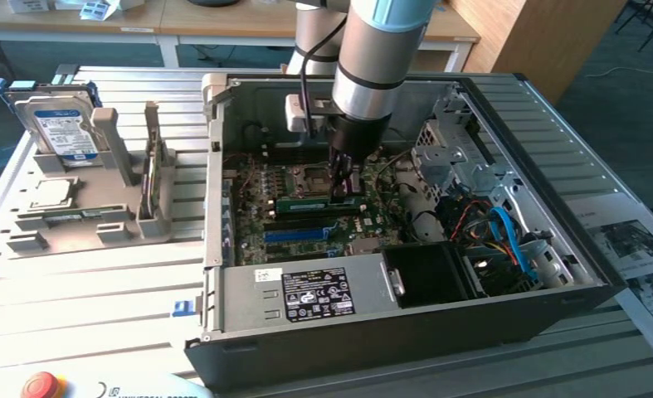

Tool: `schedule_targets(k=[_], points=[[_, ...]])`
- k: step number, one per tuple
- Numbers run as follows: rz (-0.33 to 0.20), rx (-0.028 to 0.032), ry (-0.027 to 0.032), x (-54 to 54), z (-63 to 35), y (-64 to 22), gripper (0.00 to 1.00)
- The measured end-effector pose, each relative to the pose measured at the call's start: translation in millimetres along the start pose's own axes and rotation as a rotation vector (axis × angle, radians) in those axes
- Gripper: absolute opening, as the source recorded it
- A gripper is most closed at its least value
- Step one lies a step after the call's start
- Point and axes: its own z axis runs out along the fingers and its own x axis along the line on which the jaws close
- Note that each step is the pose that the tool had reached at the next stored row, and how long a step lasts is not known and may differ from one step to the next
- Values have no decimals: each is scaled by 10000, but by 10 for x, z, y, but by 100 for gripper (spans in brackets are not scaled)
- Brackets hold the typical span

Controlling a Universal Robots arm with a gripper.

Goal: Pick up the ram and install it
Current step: 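Insert the ram into the slot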

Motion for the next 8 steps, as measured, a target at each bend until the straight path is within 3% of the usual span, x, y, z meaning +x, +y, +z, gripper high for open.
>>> schedule_targets(k=[8], points=[[-35,0,1,0,5,0,12]])
